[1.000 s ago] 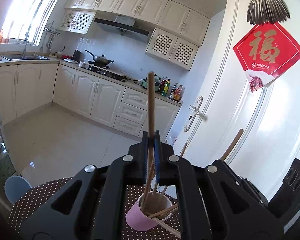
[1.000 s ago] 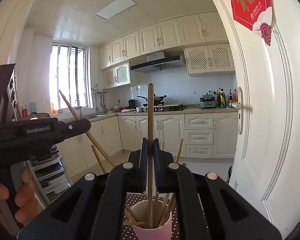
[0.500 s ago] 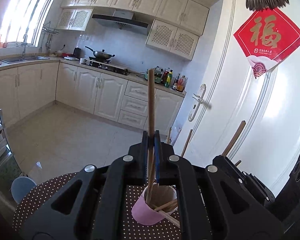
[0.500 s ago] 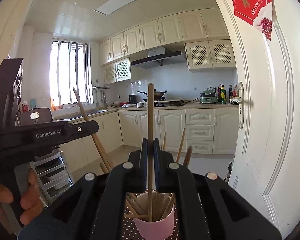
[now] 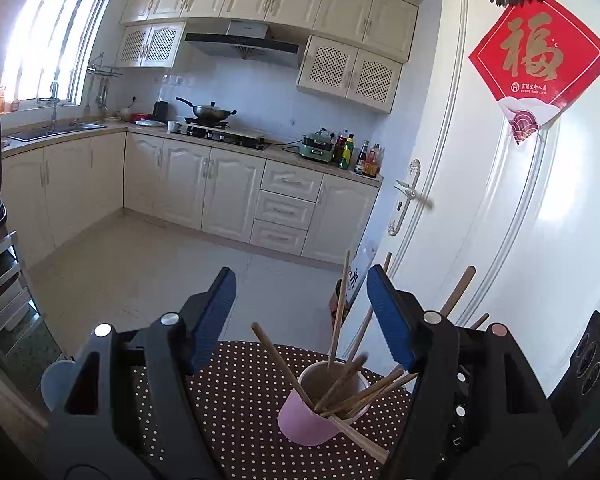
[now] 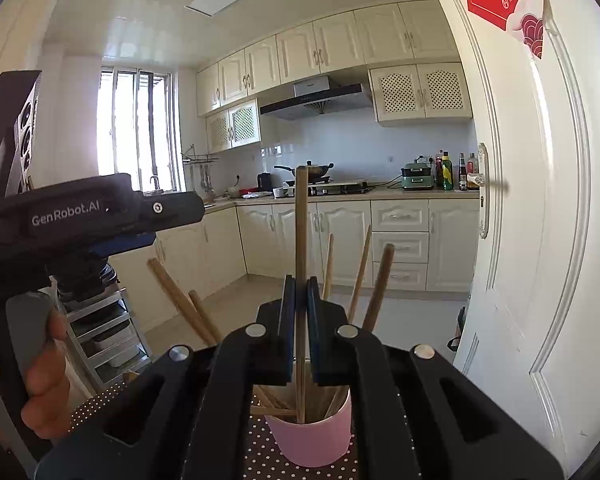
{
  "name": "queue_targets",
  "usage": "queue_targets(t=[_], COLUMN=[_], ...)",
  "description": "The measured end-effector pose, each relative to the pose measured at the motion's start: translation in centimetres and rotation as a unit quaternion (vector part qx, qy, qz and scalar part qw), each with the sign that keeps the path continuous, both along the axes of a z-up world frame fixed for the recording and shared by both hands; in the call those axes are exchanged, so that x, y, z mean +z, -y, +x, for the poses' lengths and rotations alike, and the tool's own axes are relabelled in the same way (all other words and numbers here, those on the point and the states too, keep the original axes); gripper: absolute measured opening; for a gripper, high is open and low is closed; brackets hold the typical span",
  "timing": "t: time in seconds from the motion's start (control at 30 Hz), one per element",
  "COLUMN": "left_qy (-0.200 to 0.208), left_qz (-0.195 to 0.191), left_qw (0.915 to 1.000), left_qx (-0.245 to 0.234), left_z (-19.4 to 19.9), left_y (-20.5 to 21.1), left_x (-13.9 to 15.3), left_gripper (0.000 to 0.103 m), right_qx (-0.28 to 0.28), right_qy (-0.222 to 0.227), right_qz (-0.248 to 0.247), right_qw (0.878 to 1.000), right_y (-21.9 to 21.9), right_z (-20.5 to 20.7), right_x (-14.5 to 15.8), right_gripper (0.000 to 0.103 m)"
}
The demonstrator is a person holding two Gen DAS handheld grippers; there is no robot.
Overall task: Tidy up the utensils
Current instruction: 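Open the left tool over the cup while the right tool releases its chopstick, then move both open tools back to the last chopsticks on the table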
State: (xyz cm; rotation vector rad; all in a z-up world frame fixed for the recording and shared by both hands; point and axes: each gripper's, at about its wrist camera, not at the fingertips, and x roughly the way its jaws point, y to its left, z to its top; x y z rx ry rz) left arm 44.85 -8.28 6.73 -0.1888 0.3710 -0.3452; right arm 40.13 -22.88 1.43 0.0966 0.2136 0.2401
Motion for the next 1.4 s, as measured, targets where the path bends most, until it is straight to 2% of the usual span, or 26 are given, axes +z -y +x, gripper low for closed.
queue_targets(t=[0.13,0.53,0.73,0.87,1.4], left_qy=[0.000,0.002,0.000,0.001,0.013], left_qz=[0.003,0.052,0.067,0.081,0.103], left_qw=[1.0000,0.9983,0.9973,0.9963,0.9938], left_qx=[0.003,0.024,0.029,0.029,0.038], left_z=[-0.4,-2.4,-4.0,-5.7,-13.8], left_y=[-0.2,-0.4,-0.8,-1.1,-3.1], left_x=[0.2,0.2,0.1,0.1,0.6], left_gripper=[0.068,0.068,0.072,0.073,0.077], right_qx=[0.000,0.001,0.003,0.003,0.012], right_qy=[-0.007,-0.020,-0.025,-0.025,-0.024], right_qz=[-0.001,-0.006,-0.007,-0.007,-0.022], right_qw=[1.000,1.000,1.000,1.000,0.999], right_y=[-0.1,-0.6,-1.0,-1.2,-2.3], right_z=[-0.2,-1.3,-2.6,-4.0,-9.6], right_x=[-0.2,-0.1,0.3,1.0,3.1], right_gripper=[0.004,0.008,0.008,0.013,0.019])
